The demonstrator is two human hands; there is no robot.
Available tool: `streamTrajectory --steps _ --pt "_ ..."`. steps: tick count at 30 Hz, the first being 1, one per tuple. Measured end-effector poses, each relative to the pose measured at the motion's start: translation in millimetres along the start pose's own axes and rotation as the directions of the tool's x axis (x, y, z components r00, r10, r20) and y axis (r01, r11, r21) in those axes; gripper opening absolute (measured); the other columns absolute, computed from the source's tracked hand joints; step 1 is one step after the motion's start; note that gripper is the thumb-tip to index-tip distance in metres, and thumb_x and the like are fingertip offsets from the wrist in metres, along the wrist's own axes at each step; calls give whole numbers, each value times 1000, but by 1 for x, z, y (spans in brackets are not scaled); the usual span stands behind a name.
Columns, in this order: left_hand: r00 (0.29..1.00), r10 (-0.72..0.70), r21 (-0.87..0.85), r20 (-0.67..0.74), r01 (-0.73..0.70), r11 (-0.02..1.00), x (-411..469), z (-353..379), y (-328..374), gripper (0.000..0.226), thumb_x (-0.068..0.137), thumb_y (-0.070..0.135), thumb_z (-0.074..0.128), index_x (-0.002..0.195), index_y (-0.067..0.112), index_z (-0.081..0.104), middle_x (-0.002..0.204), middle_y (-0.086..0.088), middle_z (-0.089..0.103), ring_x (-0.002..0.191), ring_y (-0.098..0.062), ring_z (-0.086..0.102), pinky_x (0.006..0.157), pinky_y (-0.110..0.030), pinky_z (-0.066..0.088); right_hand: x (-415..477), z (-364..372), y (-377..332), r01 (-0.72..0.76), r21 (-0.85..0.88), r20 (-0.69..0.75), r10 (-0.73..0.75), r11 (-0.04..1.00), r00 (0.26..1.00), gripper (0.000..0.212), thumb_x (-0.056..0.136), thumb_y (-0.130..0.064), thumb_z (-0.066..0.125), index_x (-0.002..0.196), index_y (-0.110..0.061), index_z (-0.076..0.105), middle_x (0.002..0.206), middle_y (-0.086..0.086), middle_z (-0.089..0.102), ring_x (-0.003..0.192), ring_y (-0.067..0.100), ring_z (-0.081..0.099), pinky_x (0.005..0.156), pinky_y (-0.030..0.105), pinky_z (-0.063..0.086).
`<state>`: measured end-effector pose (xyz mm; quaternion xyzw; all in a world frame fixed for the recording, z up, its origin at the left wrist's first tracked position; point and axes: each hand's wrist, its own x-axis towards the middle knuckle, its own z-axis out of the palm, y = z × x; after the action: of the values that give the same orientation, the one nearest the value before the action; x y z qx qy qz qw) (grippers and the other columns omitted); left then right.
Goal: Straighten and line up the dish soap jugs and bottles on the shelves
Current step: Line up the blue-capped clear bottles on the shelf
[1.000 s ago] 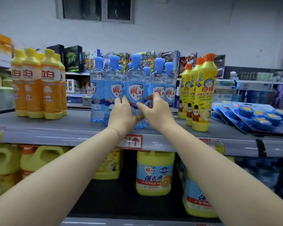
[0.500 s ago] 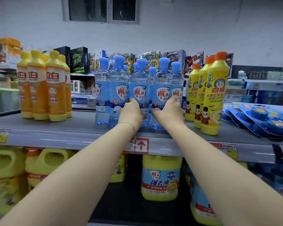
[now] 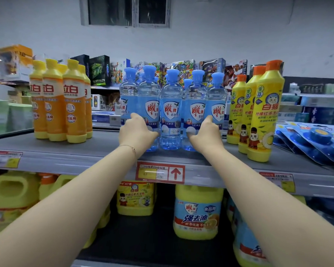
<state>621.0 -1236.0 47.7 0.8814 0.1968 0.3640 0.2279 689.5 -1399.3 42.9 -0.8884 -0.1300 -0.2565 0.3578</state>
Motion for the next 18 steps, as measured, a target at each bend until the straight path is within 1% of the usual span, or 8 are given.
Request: streamTrajectory --steps 2,4,6,8,11,13,16,18 --pt "1000 3 6 -3 -3 1000 3 -1 2 59 75 48 77 107 6 52 105 -11 63 100 -33 61 77 -36 51 0 1 1 9 -21 39 -8 1000 999 55 87 -15 64 129 0 32 119 19 51 102 31 53 68 34 43" --pt "1000 9 -14 -12 -9 1000 4 -5 2 54 71 50 78 97 8 58 94 -8 64 90 -30 62 71 -34 53 -1 2 2 22 -22 51 -20 1000 999 54 86 -10 65 128 -1 32 121 19 49 109 32 51 74 35 46" --pt "999 17 -59 -37 -20 998 4 -10 -2 48 69 50 77 88 8 63 84 -5 65 81 -26 63 64 -31 53 -1 3 3 33 0 27 -33 999 999 54 84 -7 66 127 -2 33 121 19 48 108 32 51 75 35 47" --pt "999 20 -98 -46 -25 995 4 -11 -9 47 67 52 76 89 11 66 84 -4 67 81 -24 63 65 -31 54 -2 3 3 49 3 3 -49 999 999 55 84 -6 66 127 -4 32 117 18 49 103 32 53 73 36 48" --pt "996 -26 -136 86 37 990 5 -6 -17 69 57 65 78 98 12 63 92 -3 67 82 -20 63 68 -34 56 -4 2 0 83 -41 -1 -83 996 997 50 85 -7 65 125 -6 33 112 17 50 91 30 54 65 36 46" --pt "987 -38 -163 158 63 985 3 -2 -18 78 49 68 80 99 12 64 93 -3 68 81 -19 64 72 -38 59 -5 2 -1 102 -60 5 -102 993 995 46 86 -8 63 122 -7 35 111 17 50 86 27 50 64 36 45" --pt "988 -38 -175 150 65 983 4 -2 -18 86 32 73 74 96 16 66 93 -1 69 81 -17 66 73 -38 60 -6 1 -1 119 -58 21 -118 991 993 42 87 -11 63 121 -6 38 114 16 49 86 24 46 69 34 44" --pt "989 -34 -180 143 60 982 0 -7 -17 80 32 72 75 90 16 66 87 2 69 77 -15 65 70 -36 60 -6 0 0 135 -50 30 -134 990 991 40 88 -14 63 119 -4 40 115 17 50 87 23 44 71 32 41"
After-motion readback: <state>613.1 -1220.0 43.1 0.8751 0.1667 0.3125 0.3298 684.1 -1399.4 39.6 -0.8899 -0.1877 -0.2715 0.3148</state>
